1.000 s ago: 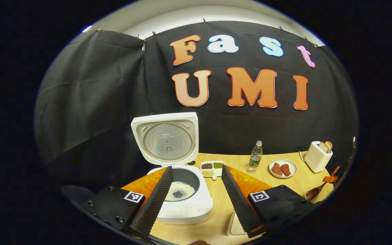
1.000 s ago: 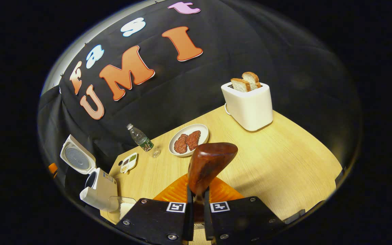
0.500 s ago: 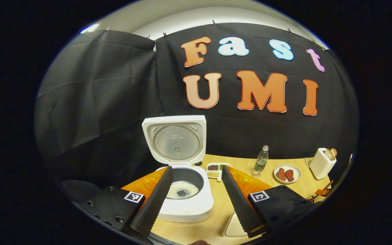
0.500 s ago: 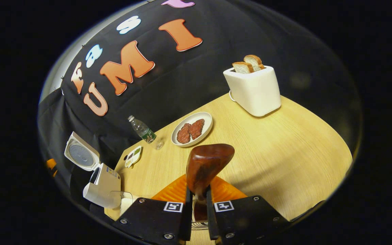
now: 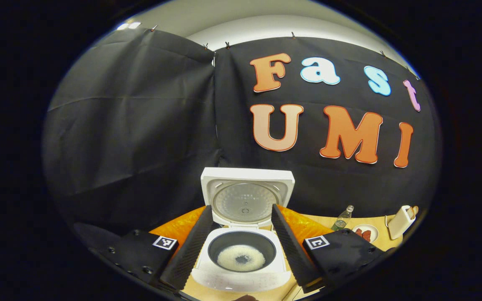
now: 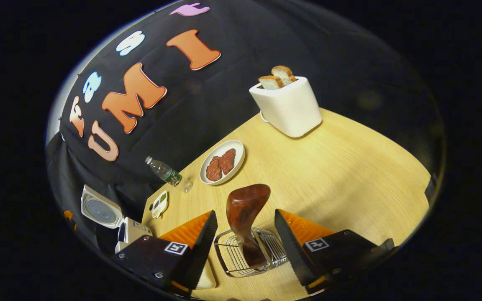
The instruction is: Close the left gripper, press the button to open the rice cooker; take a wooden spoon from the chopstick holder with the right hand, scoop a spoonful of rice and pour it into the rice cooker, then put the wooden spoon back into the chopstick holder.
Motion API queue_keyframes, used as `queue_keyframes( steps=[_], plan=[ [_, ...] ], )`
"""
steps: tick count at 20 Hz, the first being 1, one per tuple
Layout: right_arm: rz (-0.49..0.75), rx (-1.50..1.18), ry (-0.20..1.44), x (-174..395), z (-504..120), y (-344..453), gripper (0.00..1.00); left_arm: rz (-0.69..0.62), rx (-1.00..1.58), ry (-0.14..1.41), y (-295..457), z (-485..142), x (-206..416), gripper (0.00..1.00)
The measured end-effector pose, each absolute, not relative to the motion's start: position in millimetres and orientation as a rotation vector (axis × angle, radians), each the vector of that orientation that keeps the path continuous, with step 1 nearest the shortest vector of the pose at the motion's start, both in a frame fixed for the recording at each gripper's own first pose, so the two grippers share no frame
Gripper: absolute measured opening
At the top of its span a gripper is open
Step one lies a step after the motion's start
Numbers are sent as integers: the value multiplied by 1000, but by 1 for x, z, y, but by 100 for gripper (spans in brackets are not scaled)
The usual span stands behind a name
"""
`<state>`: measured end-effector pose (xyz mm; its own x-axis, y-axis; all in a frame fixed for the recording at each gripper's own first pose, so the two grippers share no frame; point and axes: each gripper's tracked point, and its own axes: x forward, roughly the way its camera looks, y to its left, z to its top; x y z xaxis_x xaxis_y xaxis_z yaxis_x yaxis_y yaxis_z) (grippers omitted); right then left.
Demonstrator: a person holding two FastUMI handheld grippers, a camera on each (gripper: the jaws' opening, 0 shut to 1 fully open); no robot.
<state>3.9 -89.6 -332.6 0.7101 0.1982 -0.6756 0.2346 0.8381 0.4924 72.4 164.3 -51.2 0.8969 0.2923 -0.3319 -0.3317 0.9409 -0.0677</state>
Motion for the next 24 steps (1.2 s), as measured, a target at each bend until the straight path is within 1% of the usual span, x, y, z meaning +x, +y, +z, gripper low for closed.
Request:
queue_keyframes(
  steps=[1,2,5,7,10,12,14,16,17,18,22,24],
  plan=[
    [-43,571,776,3,-324,-95,92,327,-128,325,175,-47,82,95],
    [-62,550,758,4,-314,-99,93,332,-131,329,188,-44,94,96],
    [-100,480,674,4,-268,-109,93,338,-183,335,221,-38,133,95],
    [-98,442,610,4,-230,-107,93,340,-222,350,240,-38,161,96],
    [-75,354,506,5,-175,-99,93,317,-241,391,255,-53,204,95],
    [-80,286,474,2,-152,-96,93,294,-231,416,261,-65,236,95],
    [-89,232,446,-2,-132,-93,93,276,-263,474,259,-87,263,96],
    [-76,207,425,-9,-117,-86,93,265,-280,547,252,-110,275,96],
    [-82,190,413,-10,-113,-87,93,244,-263,551,248,-110,282,96],
    [-92,169,409,-10,-112,-90,94,242,-252,571,246,-112,284,99],
    [-94,146,412,-15,-110,-91,94,252,-150,683,243,-132,282,99],
    [-81,137,404,-13,-112,-89,94,232,-154,702,233,-130,275,95]
  ],
)
